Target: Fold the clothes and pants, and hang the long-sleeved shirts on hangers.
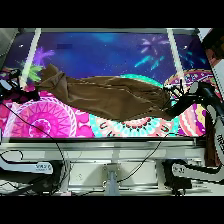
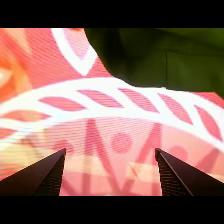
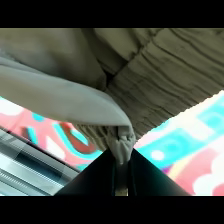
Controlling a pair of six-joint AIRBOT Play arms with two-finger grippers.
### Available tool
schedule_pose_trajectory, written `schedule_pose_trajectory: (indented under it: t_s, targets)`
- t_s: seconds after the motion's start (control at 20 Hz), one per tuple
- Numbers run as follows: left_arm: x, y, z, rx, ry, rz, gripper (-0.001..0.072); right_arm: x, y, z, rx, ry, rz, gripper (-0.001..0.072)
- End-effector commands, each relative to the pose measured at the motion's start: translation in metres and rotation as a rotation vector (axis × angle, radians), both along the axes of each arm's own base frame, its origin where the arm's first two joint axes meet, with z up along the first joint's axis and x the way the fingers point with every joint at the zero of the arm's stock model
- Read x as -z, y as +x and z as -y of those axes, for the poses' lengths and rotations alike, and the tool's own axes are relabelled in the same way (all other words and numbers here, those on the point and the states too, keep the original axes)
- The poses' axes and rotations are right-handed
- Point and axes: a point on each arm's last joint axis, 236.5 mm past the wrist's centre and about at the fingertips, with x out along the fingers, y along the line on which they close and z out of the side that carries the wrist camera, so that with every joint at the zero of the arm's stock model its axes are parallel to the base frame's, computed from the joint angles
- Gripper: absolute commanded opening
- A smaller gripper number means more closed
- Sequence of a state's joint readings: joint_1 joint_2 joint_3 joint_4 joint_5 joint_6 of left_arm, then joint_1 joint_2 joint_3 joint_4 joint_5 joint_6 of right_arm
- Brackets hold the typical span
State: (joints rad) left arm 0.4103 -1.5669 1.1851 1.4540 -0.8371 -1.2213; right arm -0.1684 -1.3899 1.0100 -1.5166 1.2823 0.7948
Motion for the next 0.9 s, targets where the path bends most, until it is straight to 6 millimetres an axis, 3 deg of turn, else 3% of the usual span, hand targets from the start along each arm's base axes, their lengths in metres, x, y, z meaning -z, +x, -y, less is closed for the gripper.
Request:
schedule_pose_trajectory:
  t_s: [0.0, 0.25, 0.35, 0.65, 0.85]
  targets:
    - [0.004, 0.034, -0.006, 0.027, 0.067, 0.113, 0.0601, 0.000, 0.000, 0.000, 0.004, 0.000, -0.001, 0.0035]
    - [-0.003, 0.073, -0.024, -0.041, 0.120, 0.290, 0.0597, 0.000, 0.000, 0.000, 0.007, 0.000, 0.000, 0.0035]
    - [-0.005, 0.083, -0.028, -0.065, 0.128, 0.340, 0.0548, 0.000, 0.000, 0.000, 0.007, 0.000, 0.001, 0.0035]
    - [-0.014, 0.107, -0.023, -0.061, 0.160, 0.449, 0.0536, 0.000, 0.004, 0.000, 0.009, -0.003, 0.017, 0.0035]
    - [0.012, 0.108, -0.011, -0.217, 0.004, 0.440, 0.0537, 0.000, 0.006, 0.001, 0.031, -0.007, 0.024, 0.0035]
